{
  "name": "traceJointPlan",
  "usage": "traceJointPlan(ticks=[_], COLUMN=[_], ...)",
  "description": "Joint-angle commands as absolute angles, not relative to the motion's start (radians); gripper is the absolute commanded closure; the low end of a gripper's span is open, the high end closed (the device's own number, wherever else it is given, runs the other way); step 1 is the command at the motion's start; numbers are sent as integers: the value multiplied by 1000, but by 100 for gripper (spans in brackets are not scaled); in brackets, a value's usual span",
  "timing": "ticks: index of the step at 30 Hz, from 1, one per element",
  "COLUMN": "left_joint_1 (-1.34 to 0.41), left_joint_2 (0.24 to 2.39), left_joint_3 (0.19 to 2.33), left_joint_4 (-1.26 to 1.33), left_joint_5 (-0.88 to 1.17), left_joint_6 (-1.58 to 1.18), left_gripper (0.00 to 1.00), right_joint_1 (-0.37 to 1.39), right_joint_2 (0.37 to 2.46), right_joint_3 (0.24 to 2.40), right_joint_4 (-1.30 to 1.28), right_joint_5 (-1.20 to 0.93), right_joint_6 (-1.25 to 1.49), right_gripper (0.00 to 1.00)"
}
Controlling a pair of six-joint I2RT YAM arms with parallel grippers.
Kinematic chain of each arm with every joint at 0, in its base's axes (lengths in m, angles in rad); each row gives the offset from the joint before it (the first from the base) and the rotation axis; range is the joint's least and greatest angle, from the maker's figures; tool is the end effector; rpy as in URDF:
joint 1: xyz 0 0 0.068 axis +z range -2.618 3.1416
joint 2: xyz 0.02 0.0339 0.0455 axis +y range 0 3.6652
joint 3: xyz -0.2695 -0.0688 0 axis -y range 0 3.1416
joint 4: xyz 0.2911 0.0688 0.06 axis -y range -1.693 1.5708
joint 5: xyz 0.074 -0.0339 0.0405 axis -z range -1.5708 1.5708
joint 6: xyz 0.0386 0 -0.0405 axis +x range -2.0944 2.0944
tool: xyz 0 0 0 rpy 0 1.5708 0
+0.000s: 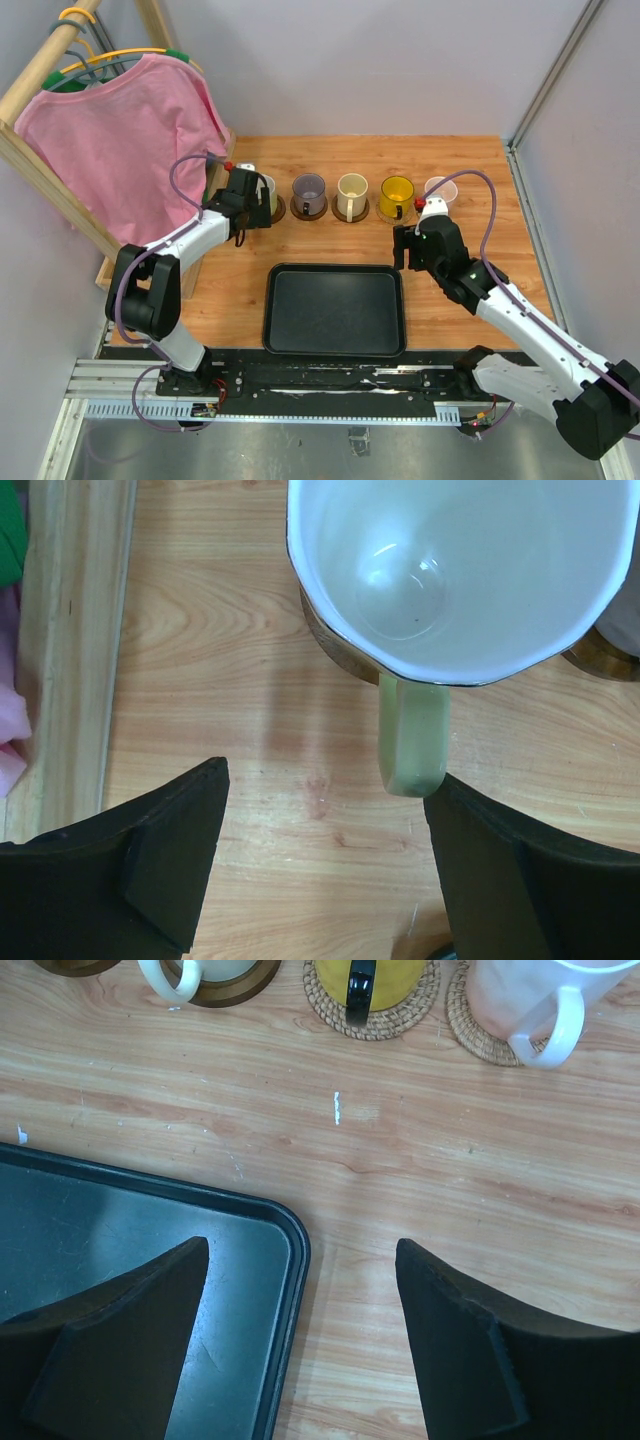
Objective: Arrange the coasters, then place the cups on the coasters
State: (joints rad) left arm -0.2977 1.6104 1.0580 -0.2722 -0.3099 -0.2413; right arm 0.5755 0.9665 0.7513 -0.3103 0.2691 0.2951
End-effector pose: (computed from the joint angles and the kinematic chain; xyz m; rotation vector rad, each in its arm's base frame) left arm 0.3717 -0.1017 0.1998 -0.0772 2.3465 0.1086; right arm 0.2239 0.1330 0.2759 -0.1300 2.0811 0.2498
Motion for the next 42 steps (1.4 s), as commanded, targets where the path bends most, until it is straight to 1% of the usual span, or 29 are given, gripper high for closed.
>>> traceJointPlan(ticks=[1, 17, 21, 27, 33, 38, 42], left_joint_1=[-293, -293, -293, -292, -293, -293, -293], left_joint_2=[1588, 1586, 1568, 1478, 1318, 1186, 1085], left_joint_3=[1051, 1048, 1040, 990, 928, 868, 821], left_joint_4=[-269, -277, -276, -260, -273, -279, -290], left_joint_5=[-344, -372, -345, -209, -184, -216, -267], left_joint_6=[-252, -256, -252, -262, -272, -323, -354], left_gripper=[17, 16, 16, 16, 15, 13, 11], right_joint_1=[564, 565, 565, 564, 557, 468, 309], right_joint_2=[951, 962, 964, 958, 921, 901, 836], right_joint_3=[738, 733, 732, 731, 734, 723, 683], right_joint_4=[-301, -299, -300, -302, -301, -307, -309], right_joint_5=[272, 265, 265, 292, 373, 384, 319], right_joint_6=[311, 315, 315, 325, 300, 312, 365], right_gripper=[23, 23, 23, 21, 19, 18, 15])
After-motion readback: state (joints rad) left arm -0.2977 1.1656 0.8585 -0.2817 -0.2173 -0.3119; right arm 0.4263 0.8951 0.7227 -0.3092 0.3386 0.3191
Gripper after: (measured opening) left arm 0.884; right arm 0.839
